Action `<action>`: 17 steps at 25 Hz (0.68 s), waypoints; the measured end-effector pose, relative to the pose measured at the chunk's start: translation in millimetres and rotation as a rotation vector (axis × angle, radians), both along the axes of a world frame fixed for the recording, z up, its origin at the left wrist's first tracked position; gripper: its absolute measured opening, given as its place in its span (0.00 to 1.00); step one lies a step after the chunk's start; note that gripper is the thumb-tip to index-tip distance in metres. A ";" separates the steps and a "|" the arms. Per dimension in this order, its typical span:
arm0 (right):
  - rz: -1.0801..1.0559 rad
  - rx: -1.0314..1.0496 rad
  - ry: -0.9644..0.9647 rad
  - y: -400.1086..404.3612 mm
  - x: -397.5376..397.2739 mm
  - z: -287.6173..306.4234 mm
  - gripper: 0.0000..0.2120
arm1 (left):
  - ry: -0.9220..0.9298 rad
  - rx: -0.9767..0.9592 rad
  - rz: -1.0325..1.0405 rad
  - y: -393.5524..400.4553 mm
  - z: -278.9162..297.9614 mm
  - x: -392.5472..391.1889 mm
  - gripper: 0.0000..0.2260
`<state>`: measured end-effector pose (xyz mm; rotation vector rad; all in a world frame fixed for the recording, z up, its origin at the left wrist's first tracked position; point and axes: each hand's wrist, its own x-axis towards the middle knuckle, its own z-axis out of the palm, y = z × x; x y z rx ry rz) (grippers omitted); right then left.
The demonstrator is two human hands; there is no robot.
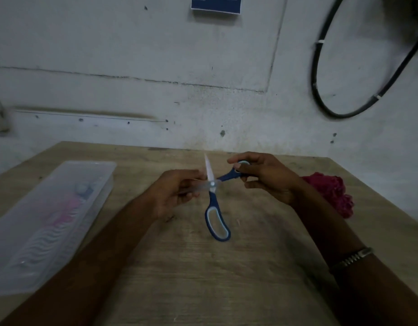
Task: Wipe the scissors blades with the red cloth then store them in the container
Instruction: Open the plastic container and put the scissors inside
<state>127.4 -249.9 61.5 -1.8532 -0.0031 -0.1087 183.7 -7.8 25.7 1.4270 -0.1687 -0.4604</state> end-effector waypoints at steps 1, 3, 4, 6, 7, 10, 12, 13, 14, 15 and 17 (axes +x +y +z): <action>-0.058 0.129 -0.022 -4.0 1.9 1.2 0.08 | 0.106 -0.121 0.022 2.2 1.7 2.1 0.16; -0.184 0.311 -0.081 -7.6 5.5 -0.8 0.07 | 0.204 -0.257 0.029 6.4 0.5 6.7 0.25; -0.235 0.348 -0.105 -5.1 8.3 -2.5 0.07 | 0.202 -0.273 0.018 6.4 0.4 7.6 0.28; -0.310 0.359 -0.120 3.1 10.7 -9.5 0.06 | 0.125 -0.217 0.021 -0.3 -5.3 8.0 0.24; -0.320 0.360 -0.112 7.6 12.3 -12.7 0.06 | 0.046 -0.151 0.053 -3.4 -7.5 9.1 0.19; -0.243 0.265 0.011 22.7 10.1 -17.7 0.07 | -0.124 -0.023 0.146 -7.1 -11.4 8.2 0.12; -0.143 0.134 0.119 32.7 6.4 -23.4 0.08 | -0.136 -0.022 0.167 -7.5 -14.9 3.8 0.11; -0.110 0.094 0.153 37.1 5.3 -27.6 0.09 | -0.145 -0.015 0.154 -8.7 -17.2 -0.2 0.11; -0.092 0.061 0.175 40.4 5.5 -31.4 0.10 | -0.162 0.010 0.136 -10.4 -19.8 -4.7 0.10; -0.088 0.026 0.198 41.5 6.8 -33.0 0.10 | -0.183 0.048 0.130 -12.5 -21.2 -8.2 0.10; -0.053 -0.050 0.288 34.9 5.3 -27.4 0.09 | -0.233 0.160 0.147 -18.0 -21.1 -15.4 0.08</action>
